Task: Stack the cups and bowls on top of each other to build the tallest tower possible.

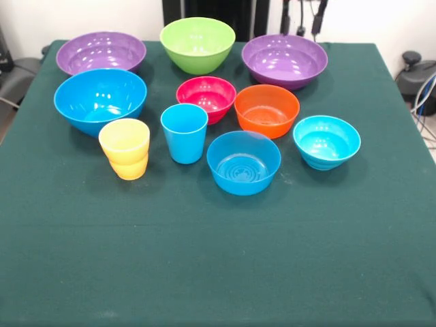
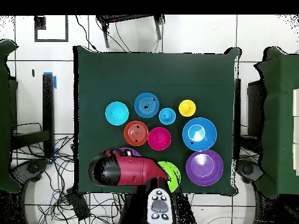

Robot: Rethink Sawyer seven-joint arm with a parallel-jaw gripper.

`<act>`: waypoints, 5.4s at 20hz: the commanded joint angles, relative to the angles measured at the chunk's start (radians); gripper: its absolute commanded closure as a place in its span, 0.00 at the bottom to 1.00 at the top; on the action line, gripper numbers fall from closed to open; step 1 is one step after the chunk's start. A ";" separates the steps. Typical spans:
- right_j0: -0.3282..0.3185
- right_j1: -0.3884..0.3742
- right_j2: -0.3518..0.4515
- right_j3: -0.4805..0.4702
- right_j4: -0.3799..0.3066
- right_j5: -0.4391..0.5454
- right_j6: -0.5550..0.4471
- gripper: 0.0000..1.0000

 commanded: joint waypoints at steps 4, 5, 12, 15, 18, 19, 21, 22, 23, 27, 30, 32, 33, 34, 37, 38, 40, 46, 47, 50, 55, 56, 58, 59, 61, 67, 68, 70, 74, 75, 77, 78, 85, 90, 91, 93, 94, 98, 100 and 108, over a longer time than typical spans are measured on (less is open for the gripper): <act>-0.022 0.177 0.023 -0.125 -0.068 -0.017 0.067 0.00; -0.036 0.202 0.026 -0.118 -0.079 -0.050 0.065 0.00; -0.098 0.274 0.046 -0.185 -0.120 -0.060 0.032 0.00; -0.125 0.294 0.057 -0.205 -0.133 -0.041 0.023 0.00; -0.134 0.310 0.047 -0.237 -0.156 -0.034 0.017 0.00; -0.142 0.311 0.046 -0.248 -0.159 -0.028 0.015 0.00; -0.149 0.301 0.043 -0.268 -0.170 0.006 0.005 0.00; -0.151 0.296 0.043 -0.280 -0.175 0.028 0.001 0.00; -0.154 0.296 0.041 -0.296 -0.177 0.048 -0.004 0.00; -0.164 0.303 0.048 -0.329 -0.192 0.078 -0.011 0.00; -0.151 0.299 0.035 -0.358 -0.210 0.107 -0.018 0.00; -0.150 0.294 0.031 -0.377 -0.225 0.129 -0.031 0.00; -0.158 0.293 0.039 -0.383 -0.229 0.142 -0.039 0.00; -0.168 0.289 0.050 -0.385 -0.236 0.147 -0.048 0.00; -0.188 0.285 0.066 -0.394 -0.253 0.164 -0.064 0.00; -0.192 0.285 0.069 -0.395 -0.257 0.169 -0.065 0.00; -0.205 0.284 0.084 -0.387 -0.259 0.181 -0.066 0.00; -0.203 0.261 0.093 -0.357 -0.261 0.230 -0.047 0.00; -0.202 0.258 0.093 -0.358 -0.260 0.243 -0.046 0.00; -0.196 0.254 0.092 -0.358 -0.237 0.308 -0.034 0.00; -0.187 0.251 0.087 -0.368 -0.228 0.392 -0.026 0.00; -0.185 0.251 0.086 -0.372 -0.230 0.400 -0.023 0.00; -0.184 0.248 0.082 -0.369 -0.233 0.410 -0.016 0.00; -0.188 0.249 0.084 -0.369 -0.237 0.407 -0.018 0.00; -0.193 0.252 0.088 -0.375 -0.239 0.406 -0.017 0.00; -0.195 0.267 0.092 -0.424 -0.260 0.404 -0.036 0.00; -0.194 0.270 0.092 -0.435 -0.262 0.405 -0.038 0.00; -0.190 0.280 0.092 -0.459 -0.265 0.406 -0.040 0.00; -0.178 0.298 0.091 -0.511 -0.272 0.427 -0.050 0.00; -0.177 0.301 0.091 -0.522 -0.276 0.434 -0.056 0.00; -0.176 0.303 0.089 -0.538 -0.282 0.452 -0.068 0.00; -0.176 0.304 0.090 -0.546 -0.286 0.459 -0.075 0.00; -0.195 0.306 0.104 -0.592 -0.291 0.516 -0.114 0.00; -0.192 0.322 0.106 -0.664 -0.295 0.587 -0.135 0.00; -0.192 0.321 0.106 -0.675 -0.297 0.603 -0.139 0.00; -0.190 0.324 0.107 -0.696 -0.300 0.629 -0.145 0.00; -0.188 0.327 0.108 -0.708 -0.301 0.641 -0.147 0.00; -0.188 0.337 0.114 -0.734 -0.305 0.656 -0.148 0.00; -0.188 0.342 0.118 -0.745 -0.310 0.655 -0.151 0.00; -0.200 0.352 0.133 -0.733 -0.308 0.601 -0.155 0.00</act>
